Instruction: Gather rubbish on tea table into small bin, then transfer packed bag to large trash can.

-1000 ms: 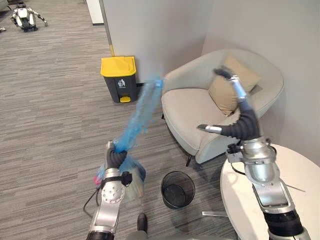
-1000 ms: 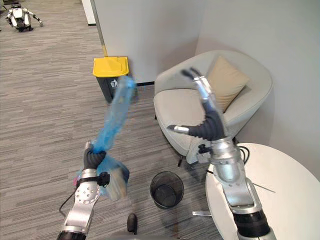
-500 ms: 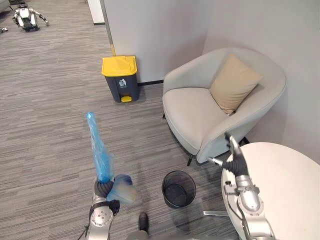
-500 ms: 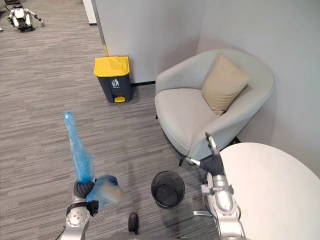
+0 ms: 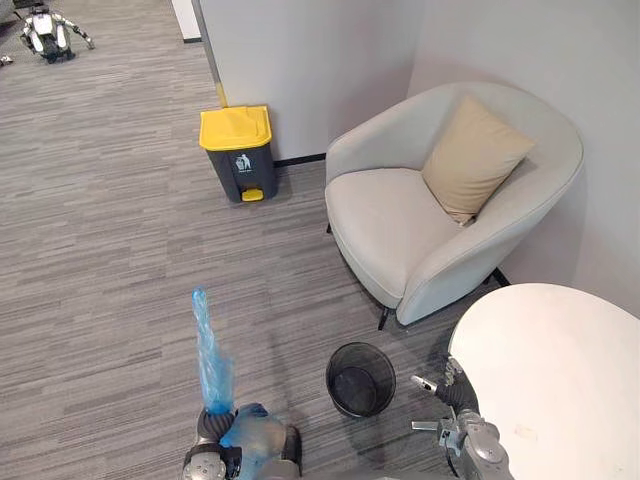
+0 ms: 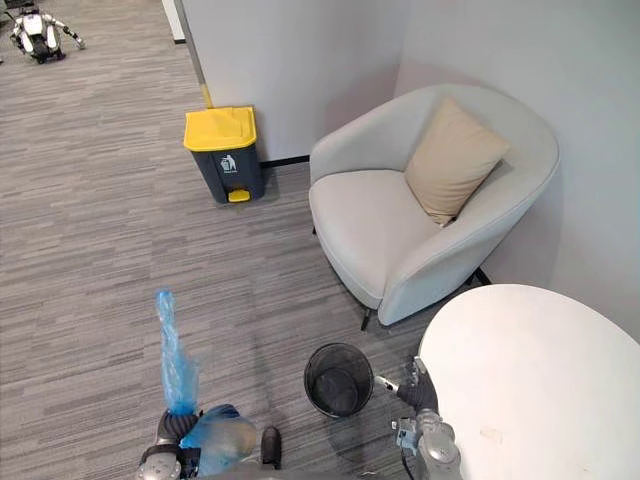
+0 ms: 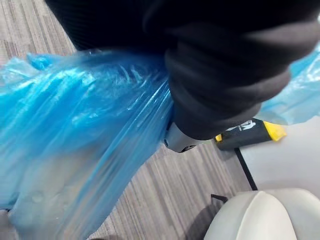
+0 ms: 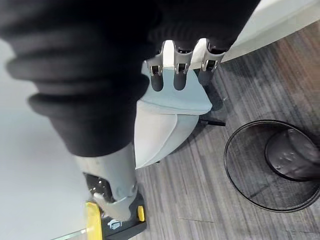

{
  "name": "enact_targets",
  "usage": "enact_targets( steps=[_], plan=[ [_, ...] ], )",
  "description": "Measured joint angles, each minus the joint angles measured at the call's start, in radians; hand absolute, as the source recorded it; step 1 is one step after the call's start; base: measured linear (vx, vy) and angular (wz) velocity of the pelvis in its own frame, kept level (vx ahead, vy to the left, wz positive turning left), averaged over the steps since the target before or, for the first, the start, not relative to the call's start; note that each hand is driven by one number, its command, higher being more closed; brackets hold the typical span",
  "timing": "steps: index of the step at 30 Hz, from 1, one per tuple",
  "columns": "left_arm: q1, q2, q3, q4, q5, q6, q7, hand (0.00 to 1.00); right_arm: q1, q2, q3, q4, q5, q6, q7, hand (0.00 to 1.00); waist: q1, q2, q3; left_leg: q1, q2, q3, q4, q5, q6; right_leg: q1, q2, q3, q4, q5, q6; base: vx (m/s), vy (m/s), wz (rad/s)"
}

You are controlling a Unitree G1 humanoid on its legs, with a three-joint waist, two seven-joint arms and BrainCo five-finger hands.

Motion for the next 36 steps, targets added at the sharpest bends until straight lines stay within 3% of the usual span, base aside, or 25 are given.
enact_targets(
  steps=[19,23,26,29,30,31,32,34,36],
  plan=[
    [-0.013,0.036,-0.086,0.066,-0.013,-0.005,-0.046,1.0,-0.087,-0.015,-0.004,0.15,-0.056,0.032,-0.024,0.0,-0.013,-0.01,0.066,0.021,-0.014,0.028,0.0,-0.018,0.005,0.01,-0.013,0.024,0.004,-0.01,0.008,0.01,0.0,-0.04],
    [-0.037,0.056,-0.092,0.066,-0.016,-0.007,-0.06,1.0,-0.153,-0.038,0.006,0.167,-0.092,0.037,-0.026,0.0,-0.007,0.002,0.083,-0.023,-0.003,0.074,0.007,-0.013,0.011,-0.093,-0.018,0.067,0.086,-0.014,0.015,-0.03,0.019,-0.3],
    [-0.082,0.081,-0.123,0.043,-0.034,-0.007,-0.063,1.0,-0.17,-0.054,0.024,0.166,-0.097,0.042,-0.048,0.0,-0.014,0.016,0.094,-0.05,-0.003,0.052,0.008,-0.004,0.021,-0.176,-0.046,0.071,0.25,-0.031,0.034,-0.07,0.04,0.2],
    [-0.098,0.108,-0.102,-0.013,-0.054,-0.018,-0.061,1.0,-0.138,-0.051,0.054,0.166,-0.098,0.044,-0.057,0.0,-0.015,-0.012,0.101,-0.063,-0.024,-0.01,0.013,0.0,0.04,-0.208,-0.079,0.087,0.491,-0.123,0.047,-0.03,-0.066,0.83],
    [-0.097,0.109,-0.076,-0.023,-0.064,-0.024,-0.06,1.0,-0.138,-0.052,0.068,0.165,-0.098,0.045,-0.058,0.0,-0.013,-0.041,0.091,-0.101,-0.031,-0.038,0.063,0.0,0.042,-0.205,-0.078,0.11,0.54,-0.142,0.056,-0.01,-0.188,0.81],
    [-0.098,0.11,-0.056,-0.027,-0.077,-0.024,-0.059,1.0,-0.146,-0.053,0.068,0.165,-0.097,0.045,-0.06,0.0,-0.004,-0.055,0.09,-0.157,-0.037,-0.052,0.123,0.003,0.034,-0.193,-0.072,0.127,0.498,-0.169,0.069,-0.04,-0.19,0.71],
    [-0.097,0.106,-0.05,-0.029,-0.081,-0.023,-0.058,1.0,-0.162,-0.058,0.068,0.165,-0.097,0.045,-0.064,0.0,0.005,-0.059,0.094,-0.18,-0.035,-0.05,0.149,0.003,0.034,-0.181,-0.059,0.13,0.461,-0.181,0.061,-0.11,-0.165,0.32],
    [-0.086,0.083,-0.046,-0.047,-0.091,-0.023,-0.058,1.0,-0.204,-0.081,0.066,0.159,-0.097,0.045,-0.07,0.0,0.046,-0.039,0.106,-0.221,0.0,-0.037,0.157,0.03,0.011,-0.136,-0.003,0.132,0.303,-0.211,0.005,-0.18,-0.143,0.02],
    [-0.088,0.066,-0.054,-0.058,-0.1,-0.024,-0.058,1.0,-0.209,-0.096,0.064,0.146,-0.097,0.043,-0.081,0.0,0.046,0.007,0.13,-0.235,0.031,-0.068,0.138,0.078,-0.004,-0.108,0.047,0.083,0.248,-0.184,-0.03,-0.22,-0.11,0.45]
  ],
)
